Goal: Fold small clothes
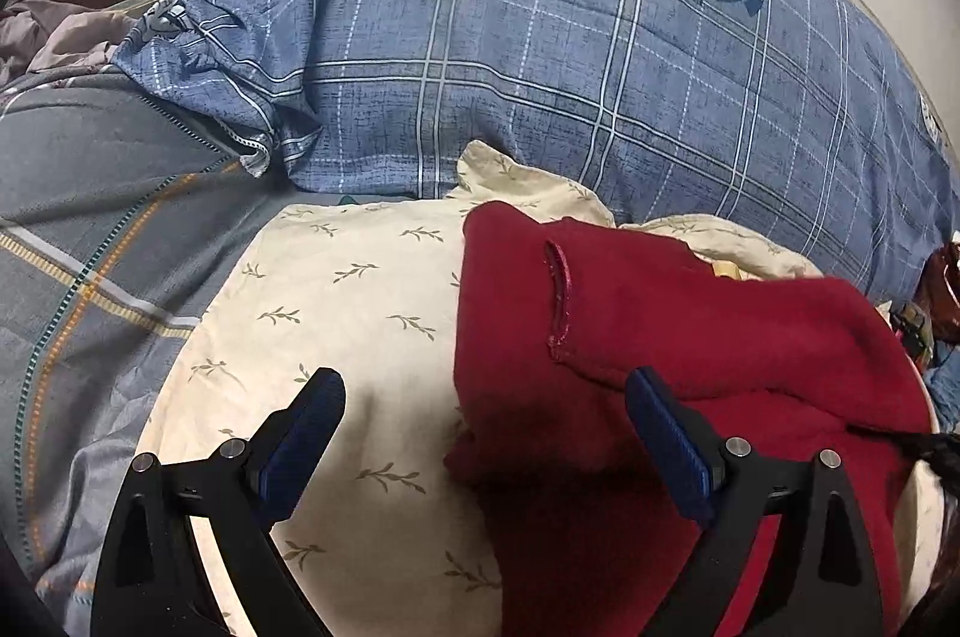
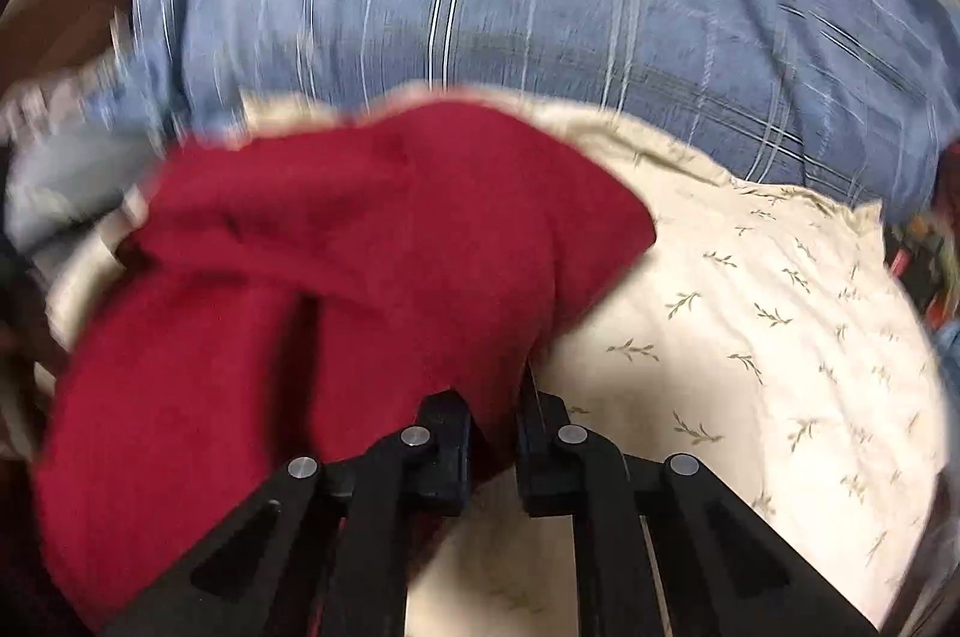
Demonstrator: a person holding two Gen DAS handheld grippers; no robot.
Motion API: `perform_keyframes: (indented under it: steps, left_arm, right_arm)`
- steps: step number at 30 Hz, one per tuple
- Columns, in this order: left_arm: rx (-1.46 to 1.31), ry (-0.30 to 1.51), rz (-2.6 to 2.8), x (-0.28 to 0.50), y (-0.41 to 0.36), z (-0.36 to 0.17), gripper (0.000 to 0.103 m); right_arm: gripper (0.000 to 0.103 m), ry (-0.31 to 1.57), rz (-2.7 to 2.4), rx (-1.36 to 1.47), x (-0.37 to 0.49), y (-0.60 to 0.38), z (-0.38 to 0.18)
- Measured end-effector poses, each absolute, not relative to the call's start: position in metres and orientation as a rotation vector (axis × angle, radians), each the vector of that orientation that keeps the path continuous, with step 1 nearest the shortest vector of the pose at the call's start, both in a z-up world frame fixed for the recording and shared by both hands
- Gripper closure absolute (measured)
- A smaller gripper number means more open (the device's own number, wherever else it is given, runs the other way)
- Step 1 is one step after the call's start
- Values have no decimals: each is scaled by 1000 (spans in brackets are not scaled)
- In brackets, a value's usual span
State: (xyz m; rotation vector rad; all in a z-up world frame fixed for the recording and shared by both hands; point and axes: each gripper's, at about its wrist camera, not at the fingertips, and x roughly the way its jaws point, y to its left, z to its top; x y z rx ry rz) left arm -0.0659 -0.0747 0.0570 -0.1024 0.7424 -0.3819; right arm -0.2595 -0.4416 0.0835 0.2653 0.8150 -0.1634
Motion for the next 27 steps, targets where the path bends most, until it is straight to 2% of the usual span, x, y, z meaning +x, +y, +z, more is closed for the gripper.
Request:
perform_keyframes:
  steps: [2, 4, 6, 14, 18, 23, 24, 25, 27]
  left_arm:
    - [-120, 741, -380, -65, -73, 57, 8]
    - [-126, 751, -379, -63, -71, 55, 8]
    - [-122, 767, -380, -62, -72, 53, 8]
    - [-186, 753, -429, -63, -65, 63, 8]
    - [-161, 750, -442, -61, -74, 67, 10]
    - [-105, 790, -487, -49, -102, 66, 29]
    - [-91, 805, -494, -45, -108, 63, 37]
    - [-65, 832, -501, -41, -116, 58, 52]
    - [-17, 857, -509, -36, -130, 52, 74]
  right_arm:
    - [94, 799, -157, 330, -271, -455, 86]
    - [91, 869, -202, 327, -273, -465, 70]
    - [68, 928, -238, 369, -277, -474, 55]
    - [50, 808, -269, 340, -300, -457, 96]
    - [48, 806, -249, 340, -298, -452, 96]
    - [48, 823, -248, 388, -286, -463, 80]
    - [48, 813, -252, 413, -282, -468, 78]
    - [47, 802, -257, 437, -280, -473, 76]
    - [36, 779, -283, 502, -271, -488, 73]
